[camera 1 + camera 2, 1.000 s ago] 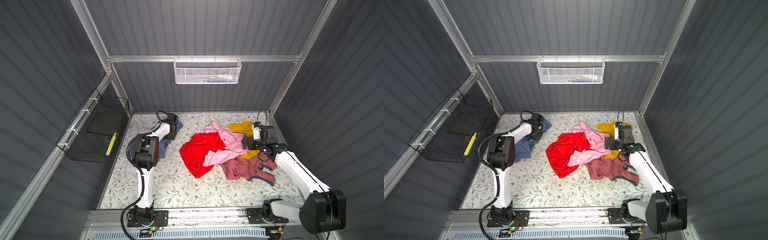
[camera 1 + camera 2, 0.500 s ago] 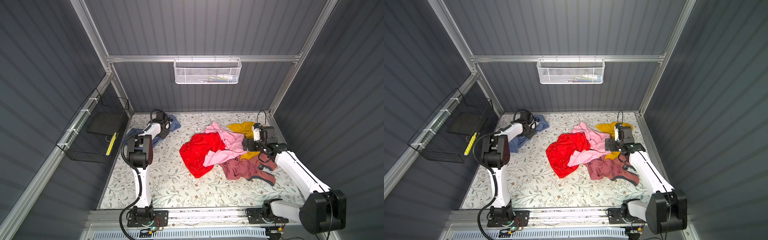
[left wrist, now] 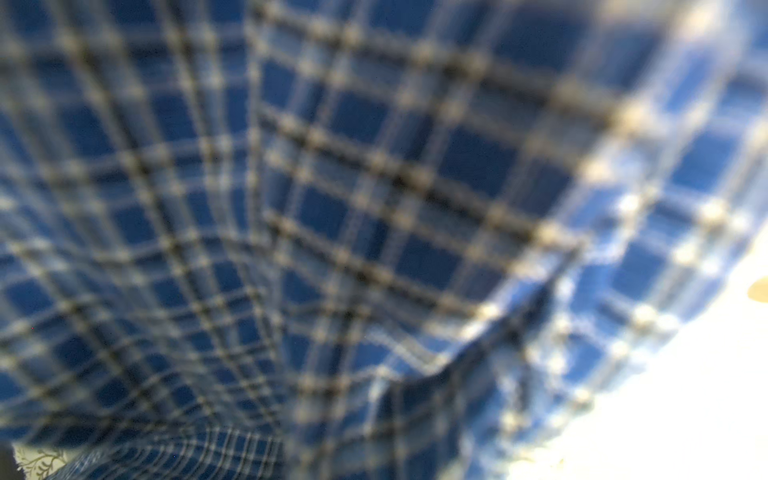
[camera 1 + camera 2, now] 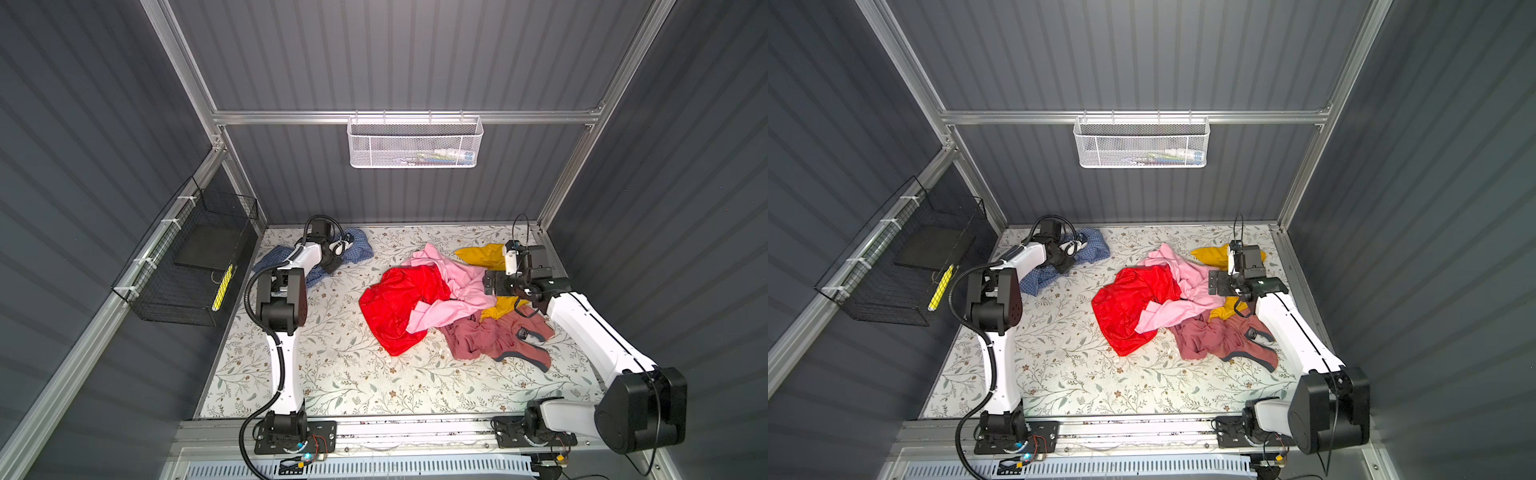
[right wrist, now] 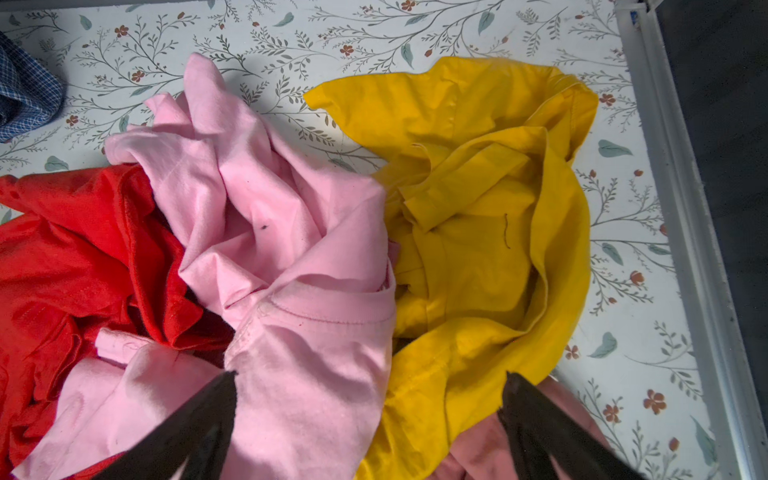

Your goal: Pick out a specific cloth from the pile

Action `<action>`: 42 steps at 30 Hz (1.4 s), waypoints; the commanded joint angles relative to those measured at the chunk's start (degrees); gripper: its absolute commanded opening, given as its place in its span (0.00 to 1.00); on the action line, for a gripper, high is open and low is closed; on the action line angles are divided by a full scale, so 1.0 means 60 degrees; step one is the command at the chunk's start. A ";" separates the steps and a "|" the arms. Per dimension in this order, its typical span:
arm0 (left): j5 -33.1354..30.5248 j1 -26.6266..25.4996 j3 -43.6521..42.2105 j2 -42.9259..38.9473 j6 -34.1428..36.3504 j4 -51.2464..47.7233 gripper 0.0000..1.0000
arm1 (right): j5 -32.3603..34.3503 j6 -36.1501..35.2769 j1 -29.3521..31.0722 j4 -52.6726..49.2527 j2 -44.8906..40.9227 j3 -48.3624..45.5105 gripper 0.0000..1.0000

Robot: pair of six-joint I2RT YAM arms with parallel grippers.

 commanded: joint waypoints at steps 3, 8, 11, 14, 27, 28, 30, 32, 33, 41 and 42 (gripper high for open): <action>-0.0161 -0.0066 0.0203 0.0384 -0.0410 -0.0203 0.49 | 0.0187 0.0157 0.0057 -0.0050 -0.0004 0.0104 0.99; -0.0486 -0.0066 0.0410 0.0226 -0.1033 -0.0177 0.74 | 0.0096 0.0121 0.0053 0.0190 -0.0250 -0.0087 0.99; -0.0495 -0.0089 0.0149 -0.0083 -0.1176 -0.0103 0.81 | 0.0100 0.0033 0.0053 0.0259 -0.0439 -0.0180 0.99; -0.0600 -0.0106 -0.0404 -0.0606 -0.1394 0.0233 1.00 | 0.0175 -0.0102 0.0053 0.0391 -0.0737 -0.0334 0.99; -0.2032 -0.0299 -0.1885 -0.3100 -0.3637 0.1275 1.00 | -0.0043 -0.0595 0.0041 0.1278 -0.2051 -0.1237 0.99; -0.2090 -0.0328 -0.2054 -0.3370 -0.3826 0.1373 1.00 | -0.0031 -0.0632 0.0038 0.1381 -0.2177 -0.1388 0.99; -0.2216 -0.0357 -0.2438 -0.3855 -0.4247 0.1568 1.00 | 0.0021 -0.0677 0.0049 0.1553 -0.2382 -0.1677 0.99; -0.2062 -0.0373 -0.2991 -0.4433 -0.4724 0.1763 1.00 | 0.0214 -0.0721 0.0024 0.1753 -0.2609 -0.2038 0.99; -0.1953 -0.0386 -0.3367 -0.4867 -0.5008 0.1974 1.00 | 0.0320 -0.0763 0.0009 0.1949 -0.2763 -0.2315 0.99; -0.1739 -0.0417 -0.8222 -0.8333 -0.7184 0.4768 1.00 | 0.1547 -0.1162 -0.0360 0.6828 -0.3803 -0.5950 0.99; -0.1876 -0.0418 -0.8672 -0.8546 -0.7418 0.4909 1.00 | 0.1657 -0.1161 -0.0436 0.7576 -0.3744 -0.6421 0.99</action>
